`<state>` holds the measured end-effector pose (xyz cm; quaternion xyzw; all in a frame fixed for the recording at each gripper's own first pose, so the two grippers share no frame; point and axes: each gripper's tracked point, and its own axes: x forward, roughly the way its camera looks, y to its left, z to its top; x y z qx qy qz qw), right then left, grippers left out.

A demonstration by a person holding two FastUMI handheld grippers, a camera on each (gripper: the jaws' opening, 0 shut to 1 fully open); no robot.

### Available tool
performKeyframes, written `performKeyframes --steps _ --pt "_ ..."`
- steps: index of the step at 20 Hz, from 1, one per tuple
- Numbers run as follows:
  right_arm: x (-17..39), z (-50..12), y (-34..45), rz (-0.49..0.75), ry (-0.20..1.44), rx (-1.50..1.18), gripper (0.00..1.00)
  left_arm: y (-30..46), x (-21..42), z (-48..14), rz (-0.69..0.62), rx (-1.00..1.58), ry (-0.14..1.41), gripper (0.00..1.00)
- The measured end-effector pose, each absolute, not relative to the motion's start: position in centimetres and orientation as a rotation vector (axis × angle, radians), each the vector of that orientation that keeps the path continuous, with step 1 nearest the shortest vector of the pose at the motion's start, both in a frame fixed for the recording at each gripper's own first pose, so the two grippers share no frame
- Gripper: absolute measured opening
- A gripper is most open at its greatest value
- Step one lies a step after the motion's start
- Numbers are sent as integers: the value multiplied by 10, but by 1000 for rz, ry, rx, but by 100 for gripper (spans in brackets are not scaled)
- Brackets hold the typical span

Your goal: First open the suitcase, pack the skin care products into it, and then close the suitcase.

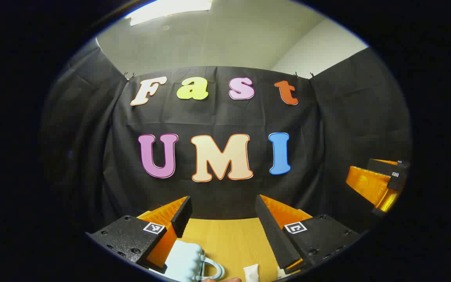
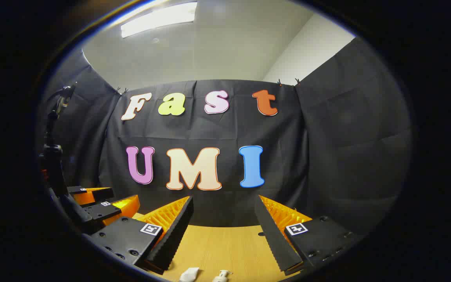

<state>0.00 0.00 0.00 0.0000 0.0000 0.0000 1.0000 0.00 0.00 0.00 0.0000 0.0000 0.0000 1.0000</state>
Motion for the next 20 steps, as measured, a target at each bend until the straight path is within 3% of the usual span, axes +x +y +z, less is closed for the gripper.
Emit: performKeyframes --steps 14,20 --pt "22 -25 10 85 56 6 99 6 -12 -53 18 65 125 95" --pt "21 -33 3 87 78 -17 99 -12 -16 -106 -24 72 249 96"
